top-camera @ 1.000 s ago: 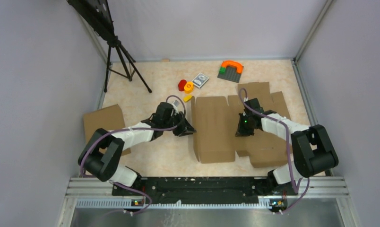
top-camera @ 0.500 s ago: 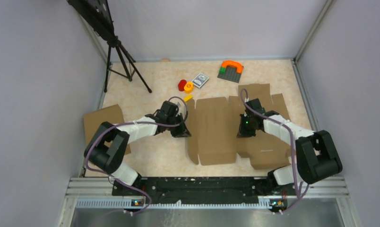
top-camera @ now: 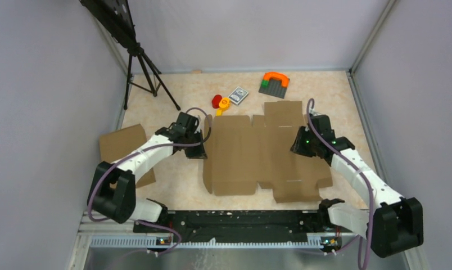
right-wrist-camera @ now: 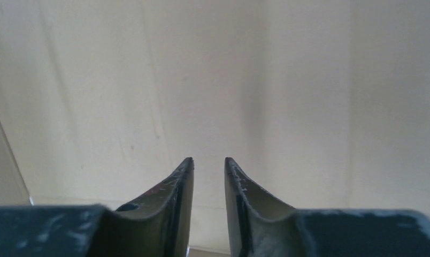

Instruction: Fold the paper box

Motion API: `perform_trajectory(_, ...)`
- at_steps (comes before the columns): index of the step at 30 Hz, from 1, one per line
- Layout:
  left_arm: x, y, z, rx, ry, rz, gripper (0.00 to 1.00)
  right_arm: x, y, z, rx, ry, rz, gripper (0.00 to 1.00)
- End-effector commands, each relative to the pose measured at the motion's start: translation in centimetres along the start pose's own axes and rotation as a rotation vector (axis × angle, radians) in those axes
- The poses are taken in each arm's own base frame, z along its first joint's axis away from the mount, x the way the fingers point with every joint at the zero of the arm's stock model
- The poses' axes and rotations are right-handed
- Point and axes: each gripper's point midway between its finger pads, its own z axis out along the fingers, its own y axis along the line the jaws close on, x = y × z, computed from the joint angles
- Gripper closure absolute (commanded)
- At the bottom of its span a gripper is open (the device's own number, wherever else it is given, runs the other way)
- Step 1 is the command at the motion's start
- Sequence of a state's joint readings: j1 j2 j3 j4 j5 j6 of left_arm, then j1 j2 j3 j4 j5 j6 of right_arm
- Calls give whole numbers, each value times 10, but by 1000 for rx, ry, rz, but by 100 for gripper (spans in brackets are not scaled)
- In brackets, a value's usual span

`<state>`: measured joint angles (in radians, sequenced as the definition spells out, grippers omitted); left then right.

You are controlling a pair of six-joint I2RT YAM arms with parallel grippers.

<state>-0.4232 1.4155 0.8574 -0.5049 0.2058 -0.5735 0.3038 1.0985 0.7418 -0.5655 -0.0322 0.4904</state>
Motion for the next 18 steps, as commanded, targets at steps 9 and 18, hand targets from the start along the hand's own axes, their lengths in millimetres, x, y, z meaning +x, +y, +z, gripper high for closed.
perform_trajectory(9,-13,36,-61,-147,-48,99,100,-36,-56,-12,272,-132,165,4)
perform_trajectory(18,-38,63,-94,-234,-113,72,100,-26,-57,13,236,-49,176,5)
